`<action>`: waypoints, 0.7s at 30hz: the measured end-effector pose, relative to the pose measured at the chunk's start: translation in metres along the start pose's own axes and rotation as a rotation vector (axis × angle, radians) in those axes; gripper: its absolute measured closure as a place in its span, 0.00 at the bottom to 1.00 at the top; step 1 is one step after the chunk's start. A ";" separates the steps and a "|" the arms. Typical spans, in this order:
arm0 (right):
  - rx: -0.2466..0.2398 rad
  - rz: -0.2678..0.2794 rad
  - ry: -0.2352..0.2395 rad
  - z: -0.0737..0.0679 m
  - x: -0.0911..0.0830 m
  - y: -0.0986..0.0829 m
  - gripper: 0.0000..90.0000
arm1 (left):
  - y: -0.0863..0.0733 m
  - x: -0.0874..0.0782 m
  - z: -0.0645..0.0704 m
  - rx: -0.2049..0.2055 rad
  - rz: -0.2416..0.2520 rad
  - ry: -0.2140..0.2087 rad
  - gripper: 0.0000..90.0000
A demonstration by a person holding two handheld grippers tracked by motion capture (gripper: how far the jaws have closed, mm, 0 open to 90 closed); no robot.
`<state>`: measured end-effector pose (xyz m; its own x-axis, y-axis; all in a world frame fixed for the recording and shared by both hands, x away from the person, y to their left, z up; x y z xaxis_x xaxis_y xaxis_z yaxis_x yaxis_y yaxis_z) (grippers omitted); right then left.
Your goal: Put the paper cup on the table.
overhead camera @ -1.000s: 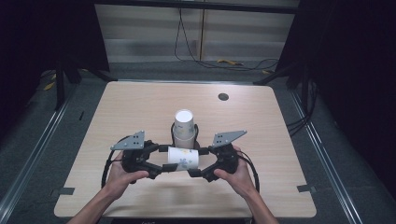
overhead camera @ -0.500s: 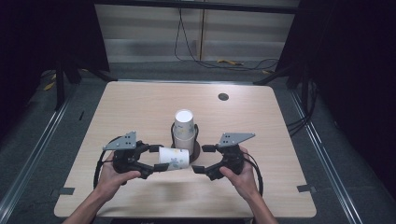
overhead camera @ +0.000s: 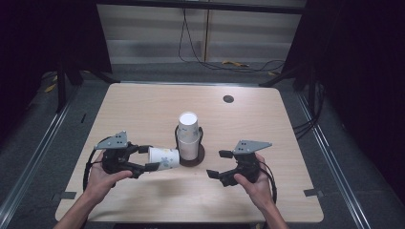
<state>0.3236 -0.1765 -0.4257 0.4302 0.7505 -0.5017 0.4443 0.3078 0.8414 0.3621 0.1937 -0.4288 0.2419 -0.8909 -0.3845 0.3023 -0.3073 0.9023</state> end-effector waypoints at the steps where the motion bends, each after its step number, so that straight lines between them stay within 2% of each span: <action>1: 0.000 0.000 0.000 0.000 0.000 0.000 0.15 | 0.000 -0.001 -0.001 -0.003 -0.001 0.004 0.32; 6: 0.029 0.027 -0.030 0.005 -0.004 -0.004 0.15 | 0.000 -0.009 -0.008 -0.019 -0.012 0.024 0.32; 13: 0.033 0.026 -0.029 0.005 -0.003 -0.005 0.15 | -0.003 -0.018 -0.018 -0.040 -0.038 0.057 0.31; 21: 0.035 0.020 -0.032 0.006 -0.003 -0.005 0.16 | -0.002 -0.024 -0.027 -0.047 -0.104 0.104 0.31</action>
<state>0.3246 -0.1839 -0.4299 0.4636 0.7371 -0.4916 0.4624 0.2721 0.8439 0.3808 0.2246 -0.4266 0.3000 -0.8149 -0.4959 0.3732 -0.3781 0.8472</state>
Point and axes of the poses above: each handheld gripper's, and its own axes: x roughly forward along the jaws, y roughly out of its top, z roughly to its right, the point moved 1 cm from there along x, roughly forward along the jaws, and after that the axes turned 1 degree about x, right-handed, at the moved point
